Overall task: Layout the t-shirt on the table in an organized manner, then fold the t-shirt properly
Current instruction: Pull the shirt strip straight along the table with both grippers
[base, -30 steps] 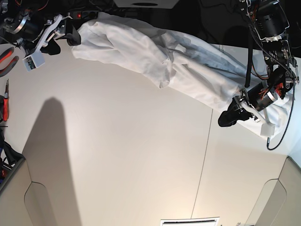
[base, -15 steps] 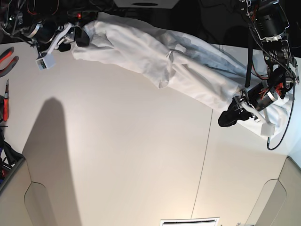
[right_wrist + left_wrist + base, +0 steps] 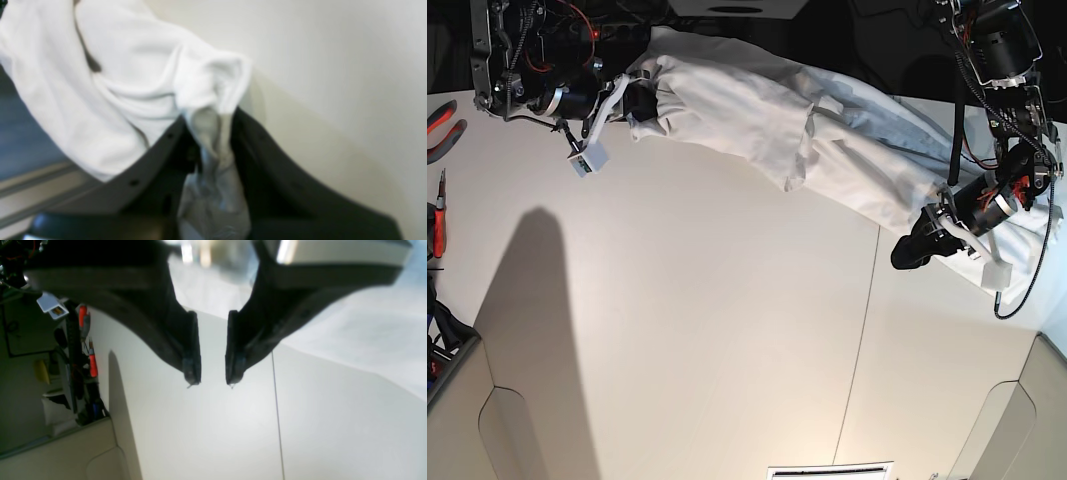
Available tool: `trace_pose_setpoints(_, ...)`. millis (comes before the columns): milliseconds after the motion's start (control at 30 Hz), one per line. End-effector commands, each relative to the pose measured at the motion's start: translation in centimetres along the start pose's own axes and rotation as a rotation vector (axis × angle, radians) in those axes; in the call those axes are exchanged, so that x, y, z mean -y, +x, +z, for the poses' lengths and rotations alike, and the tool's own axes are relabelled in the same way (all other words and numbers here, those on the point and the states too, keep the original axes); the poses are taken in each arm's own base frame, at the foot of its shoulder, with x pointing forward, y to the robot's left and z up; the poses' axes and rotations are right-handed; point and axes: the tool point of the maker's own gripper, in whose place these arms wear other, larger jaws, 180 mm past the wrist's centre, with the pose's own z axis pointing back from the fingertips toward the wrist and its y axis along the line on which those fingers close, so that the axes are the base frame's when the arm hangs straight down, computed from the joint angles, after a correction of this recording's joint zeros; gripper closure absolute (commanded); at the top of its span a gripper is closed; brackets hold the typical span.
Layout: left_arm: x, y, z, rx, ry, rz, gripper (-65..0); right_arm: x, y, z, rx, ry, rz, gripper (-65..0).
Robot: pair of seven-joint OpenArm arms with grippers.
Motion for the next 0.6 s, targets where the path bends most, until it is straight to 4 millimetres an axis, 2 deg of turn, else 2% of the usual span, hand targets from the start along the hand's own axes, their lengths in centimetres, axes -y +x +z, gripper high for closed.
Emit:
trace_pose_setpoints(0,0.6,2.0,0.2,0.054,-0.021,-0.028,-16.8,0.9,1.4,0.4,0.019,-0.043,0.030,0.0)
trace_pose_setpoints(133,0.6,2.0,0.2,0.055,-0.022,-0.028,-16.8,2.3,4.3,1.0,0.053,-0.105,0.091,0.0)
trace_pose_setpoints(333,0.6,2.0,0.2,0.055,-0.022,-0.028,-16.8,3.1,8.7,1.9,0.135,-0.148,0.149,0.0)
trace_pose_setpoints(567,0.6,2.2,0.2,0.067,-0.022,-0.028,-16.8,6.9,11.8,3.8,0.168,-0.365,0.176,0.0)
